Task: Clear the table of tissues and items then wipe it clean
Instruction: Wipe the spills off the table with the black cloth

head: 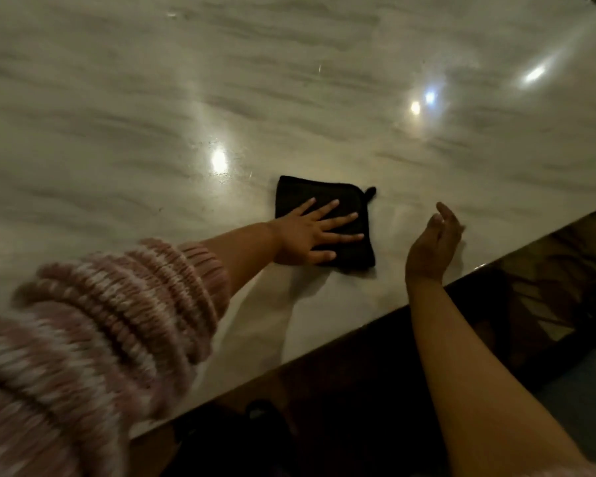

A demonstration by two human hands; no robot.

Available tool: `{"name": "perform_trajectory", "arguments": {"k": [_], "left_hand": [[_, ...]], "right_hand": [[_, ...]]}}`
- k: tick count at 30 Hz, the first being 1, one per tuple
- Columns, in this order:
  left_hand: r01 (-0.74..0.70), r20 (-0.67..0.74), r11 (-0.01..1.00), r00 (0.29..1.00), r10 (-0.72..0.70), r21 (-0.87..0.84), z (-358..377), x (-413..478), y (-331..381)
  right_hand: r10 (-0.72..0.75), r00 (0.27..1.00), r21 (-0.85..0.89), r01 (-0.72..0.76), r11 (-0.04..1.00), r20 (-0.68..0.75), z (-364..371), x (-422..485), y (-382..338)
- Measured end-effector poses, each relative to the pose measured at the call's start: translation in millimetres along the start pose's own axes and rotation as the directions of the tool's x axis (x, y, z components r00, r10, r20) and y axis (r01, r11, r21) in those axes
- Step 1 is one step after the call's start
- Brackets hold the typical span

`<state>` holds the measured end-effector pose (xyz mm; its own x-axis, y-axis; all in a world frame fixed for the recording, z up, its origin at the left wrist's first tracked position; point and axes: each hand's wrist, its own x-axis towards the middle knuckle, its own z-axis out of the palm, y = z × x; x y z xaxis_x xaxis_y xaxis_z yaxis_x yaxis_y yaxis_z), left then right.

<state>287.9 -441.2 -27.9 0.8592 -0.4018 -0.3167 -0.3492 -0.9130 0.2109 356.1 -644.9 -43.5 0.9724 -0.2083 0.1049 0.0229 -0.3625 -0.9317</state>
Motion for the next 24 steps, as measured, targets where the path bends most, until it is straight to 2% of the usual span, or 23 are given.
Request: {"name": "perform_trajectory", "arguments": {"k": [2, 4, 5, 7, 8, 9, 10, 12, 15, 19, 21, 24], "left_hand": [[0.045, 0.037, 0.993, 0.998, -0.042, -0.106, -2.3, -12.5, 7.4], [0.187, -0.054, 0.942, 0.976, -0.21, -0.28, -7.9, -4.4, 23.0], [0.283, -0.123, 0.884, 0.929, -0.349, -0.373, -10.6, 5.0, 31.9], [0.494, -0.14, 0.678, 0.743, -0.654, -0.544, -12.4, 25.3, 47.4], [0.583, -0.102, 0.587, 0.655, -0.748, -0.562, -8.5, 33.3, 52.9], [0.65, -0.089, 0.547, 0.598, -0.797, -0.527, -2.6, 38.9, 56.8], [0.685, -0.101, 0.548, 0.577, -0.81, -0.48, 3.9, 42.2, 58.5], [0.681, -0.135, 0.597, 0.605, -0.785, -0.424, 10.3, 38.8, 57.6], [0.604, -0.18, 0.716, 0.706, -0.685, -0.351, 16.8, 20.0, 56.2], [0.447, -0.178, 0.861, 0.852, -0.493, -0.244, 31.6, -23.3, 59.2], [0.396, -0.17, 0.897, 0.887, -0.429, -0.197, 39.5, -44.4, 55.7], [0.345, -0.156, 0.928, 0.918, -0.365, -0.141, 48.2, -71.6, 45.3]], "right_hand": [[0.027, 0.998, -0.036, -0.025, 0.999, 0.061, -8.1, -4.8, 0.5], [0.002, 0.994, -0.094, 0.008, 0.996, 0.109, -13.6, -9.8, 5.0], [-0.015, 0.993, -0.107, 0.027, 0.994, 0.119, -16.3, -12.1, 6.8], [-0.027, 0.993, -0.091, 0.037, 0.995, 0.112, -20.4, -14.7, 7.0], [-0.019, 0.994, -0.085, 0.028, 0.996, 0.107, -22.2, -15.4, 7.3], [-0.007, 0.994, -0.086, 0.016, 0.996, 0.107, -23.8, -16.3, 6.8], [0.002, 0.993, -0.093, 0.009, 0.996, 0.115, -25.3, -17.2, 7.3], [-0.018, 0.989, -0.105, 0.033, 0.994, 0.146, -27.5, -19.4, 9.1], [-0.045, 0.981, -0.165, 0.077, 0.983, 0.188, -27.3, -22.4, 7.3], [-0.007, 0.97, -0.399, 0.106, 0.911, 0.242, -22.6, -39.4, -6.8], [-0.003, 0.953, -0.461, 0.149, 0.875, 0.302, -14.5, -53.8, -14.7], [-0.05, 0.922, -0.462, 0.239, 0.854, 0.383, 7.7, -70.5, -25.6]]}}
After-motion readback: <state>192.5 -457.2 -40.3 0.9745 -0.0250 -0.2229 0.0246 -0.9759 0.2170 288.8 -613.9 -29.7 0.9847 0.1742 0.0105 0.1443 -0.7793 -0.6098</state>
